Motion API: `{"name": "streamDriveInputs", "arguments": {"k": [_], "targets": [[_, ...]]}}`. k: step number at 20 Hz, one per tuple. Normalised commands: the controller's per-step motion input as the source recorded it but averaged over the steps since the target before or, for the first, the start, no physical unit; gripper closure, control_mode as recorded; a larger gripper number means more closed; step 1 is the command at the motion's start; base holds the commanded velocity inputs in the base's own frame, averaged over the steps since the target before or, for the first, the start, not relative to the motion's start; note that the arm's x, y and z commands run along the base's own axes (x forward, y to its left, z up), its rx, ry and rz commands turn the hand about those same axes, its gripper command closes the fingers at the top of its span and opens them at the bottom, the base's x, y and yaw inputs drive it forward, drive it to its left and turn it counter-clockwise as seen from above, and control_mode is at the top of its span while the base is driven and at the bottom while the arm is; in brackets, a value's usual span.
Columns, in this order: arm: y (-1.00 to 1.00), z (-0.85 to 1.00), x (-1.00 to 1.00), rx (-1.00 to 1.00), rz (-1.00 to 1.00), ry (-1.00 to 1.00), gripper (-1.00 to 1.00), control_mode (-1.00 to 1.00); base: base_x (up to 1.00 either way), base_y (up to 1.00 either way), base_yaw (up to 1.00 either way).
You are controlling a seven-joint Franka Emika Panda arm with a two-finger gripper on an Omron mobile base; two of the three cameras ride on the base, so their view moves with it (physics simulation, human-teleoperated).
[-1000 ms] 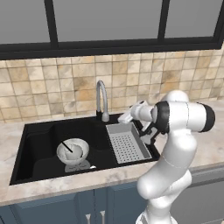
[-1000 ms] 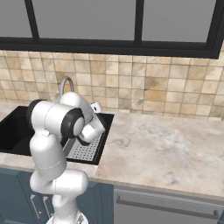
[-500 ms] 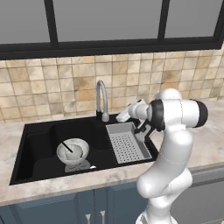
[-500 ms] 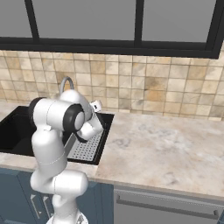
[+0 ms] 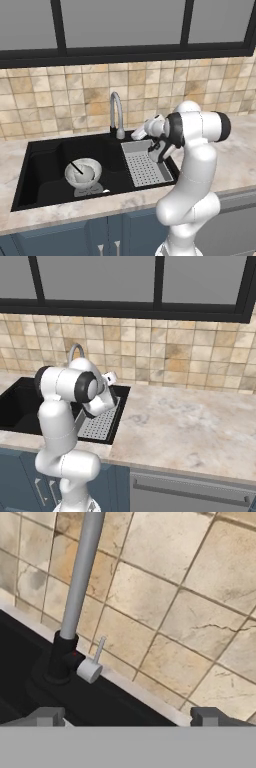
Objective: Pick the kettle and bowl and place them in the sink. Then turn on the water.
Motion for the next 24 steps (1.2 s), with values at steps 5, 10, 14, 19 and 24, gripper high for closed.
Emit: {"name": "streamDriveInputs", "arguments": {"k": [5, 10, 14, 19, 24], "targets": [[0.05, -0.15, 0.00, 0.05, 0.00, -0.07, -1.00, -1.00, 0.00, 0.00, 0.00], [0.02, -0.14, 0.00, 0.12, 0.00, -0.06, -1.00, -1.00, 0.00, 0.00, 0.00], [0.00, -0.09, 0.00, 0.15, 0.00, -0.02, -1.00, -1.00, 0.00, 0.00, 0.00], [0.00, -0.08, 0.00, 0.14, 0.00, 0.00, -1.00, -1.00, 0.00, 0.00, 0.00], [0.00, -0.22, 0.00, 0.10, 0.00, -0.04, -1.00, -1.00, 0.00, 0.00, 0.00]]}}
